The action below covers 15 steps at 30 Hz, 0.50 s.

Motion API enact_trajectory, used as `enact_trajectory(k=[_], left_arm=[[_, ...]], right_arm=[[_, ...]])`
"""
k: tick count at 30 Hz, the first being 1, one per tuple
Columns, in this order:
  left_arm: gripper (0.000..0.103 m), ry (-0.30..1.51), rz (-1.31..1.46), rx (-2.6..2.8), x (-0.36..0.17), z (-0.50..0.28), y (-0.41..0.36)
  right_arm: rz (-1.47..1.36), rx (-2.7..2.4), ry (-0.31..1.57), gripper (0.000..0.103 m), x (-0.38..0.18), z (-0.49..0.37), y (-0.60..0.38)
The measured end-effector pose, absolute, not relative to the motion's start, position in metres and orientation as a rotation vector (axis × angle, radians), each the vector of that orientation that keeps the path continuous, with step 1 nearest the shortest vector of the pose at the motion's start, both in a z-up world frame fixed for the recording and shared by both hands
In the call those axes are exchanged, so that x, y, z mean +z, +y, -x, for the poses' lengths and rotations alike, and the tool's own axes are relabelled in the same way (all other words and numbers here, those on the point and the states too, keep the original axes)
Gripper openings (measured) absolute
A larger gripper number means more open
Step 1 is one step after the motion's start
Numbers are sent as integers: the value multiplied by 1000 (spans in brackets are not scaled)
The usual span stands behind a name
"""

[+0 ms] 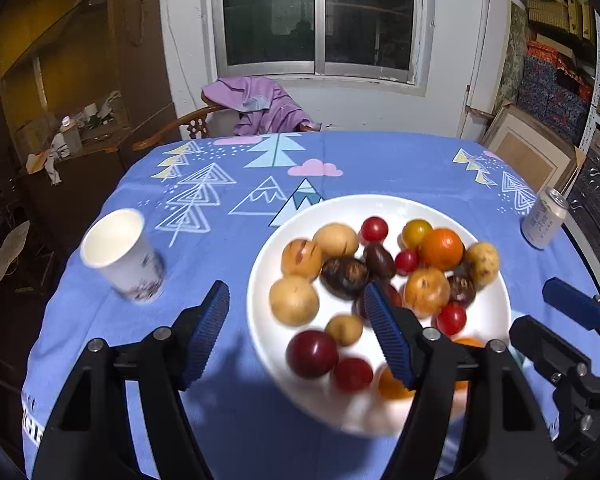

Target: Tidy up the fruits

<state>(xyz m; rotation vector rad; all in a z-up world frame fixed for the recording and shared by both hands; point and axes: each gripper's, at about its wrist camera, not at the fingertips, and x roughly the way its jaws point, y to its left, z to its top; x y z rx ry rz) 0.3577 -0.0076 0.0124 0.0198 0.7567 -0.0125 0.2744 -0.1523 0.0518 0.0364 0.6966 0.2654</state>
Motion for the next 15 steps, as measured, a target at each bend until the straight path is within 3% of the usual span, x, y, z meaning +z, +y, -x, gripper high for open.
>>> enact_trajectory(k=[7, 15], left_arm=[[70, 731, -16, 27, 6, -289, 10], [78, 694, -28, 66, -8, -230, 21]], right_arm=[[-89, 271, 666, 66, 55, -219, -151], [-110, 243, 657, 69, 34, -170, -154]])
